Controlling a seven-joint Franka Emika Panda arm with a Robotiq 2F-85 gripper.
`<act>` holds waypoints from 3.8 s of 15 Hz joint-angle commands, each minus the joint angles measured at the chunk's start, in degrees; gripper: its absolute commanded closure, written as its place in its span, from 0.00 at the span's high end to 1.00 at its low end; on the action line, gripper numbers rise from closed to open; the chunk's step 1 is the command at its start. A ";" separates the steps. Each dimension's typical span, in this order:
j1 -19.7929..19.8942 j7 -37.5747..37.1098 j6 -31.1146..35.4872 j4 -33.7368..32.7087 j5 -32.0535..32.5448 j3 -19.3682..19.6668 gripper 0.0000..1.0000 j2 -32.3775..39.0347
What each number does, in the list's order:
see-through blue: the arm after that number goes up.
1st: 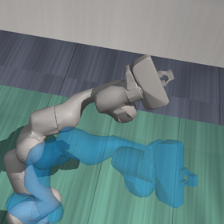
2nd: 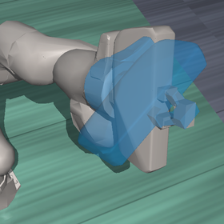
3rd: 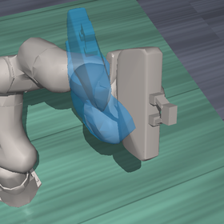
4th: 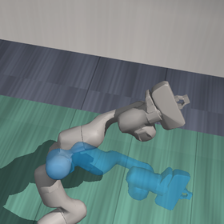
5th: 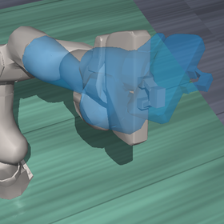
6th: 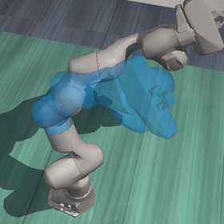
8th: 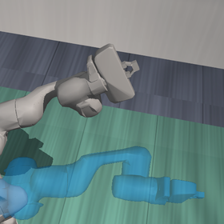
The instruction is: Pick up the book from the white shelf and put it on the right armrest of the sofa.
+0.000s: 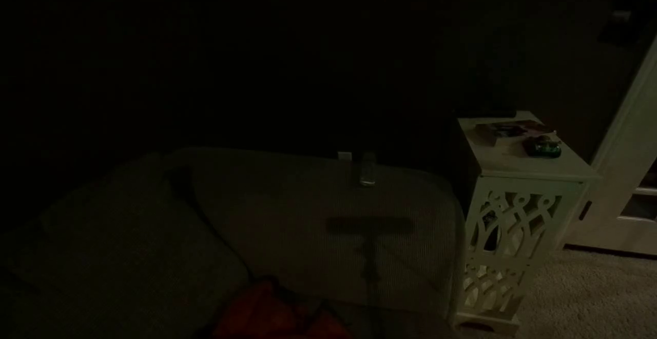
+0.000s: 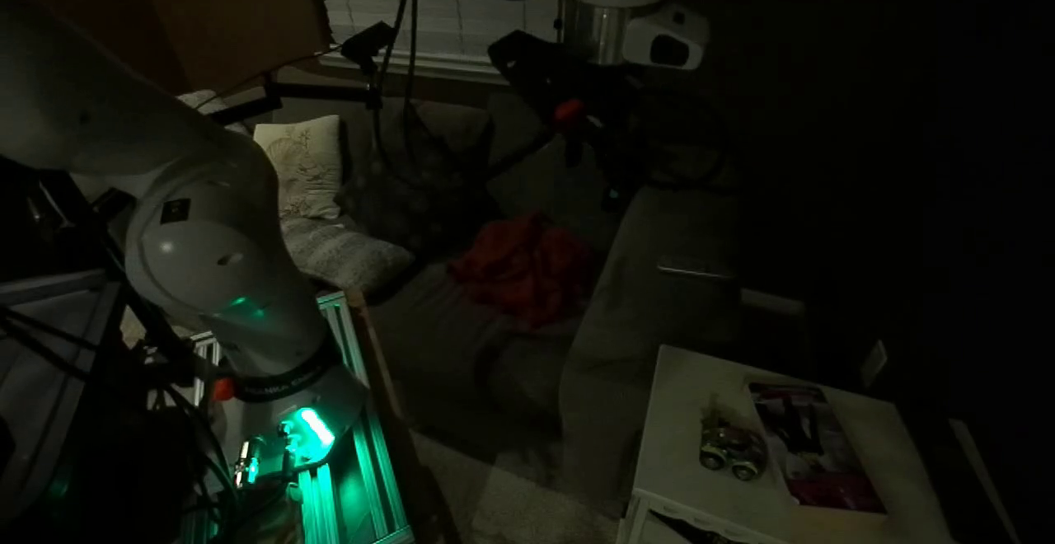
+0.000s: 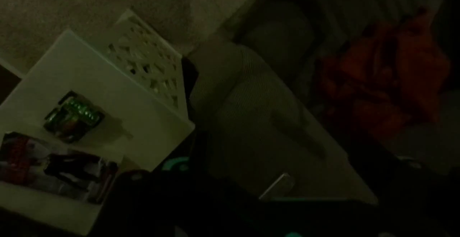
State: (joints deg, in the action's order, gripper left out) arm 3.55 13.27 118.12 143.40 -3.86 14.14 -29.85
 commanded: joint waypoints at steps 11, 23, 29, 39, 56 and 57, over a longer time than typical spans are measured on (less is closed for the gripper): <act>9.51 -36.32 36.54 -18.29 25.08 -3.06 1.00 35.44; 4.32 -40.40 12.46 -30.69 28.26 0.26 1.00 48.78; 4.09 -34.60 4.86 -38.18 25.34 -0.15 1.00 56.85; 3.32 -33.00 9.25 -37.34 25.86 -0.95 1.00 60.05; 3.78 -32.17 7.87 -57.21 23.20 1.68 1.00 75.58; 4.01 -31.91 7.53 -57.97 22.88 1.67 1.00 76.29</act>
State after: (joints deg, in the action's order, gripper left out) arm 6.75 -20.85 128.09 90.26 21.41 15.83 42.91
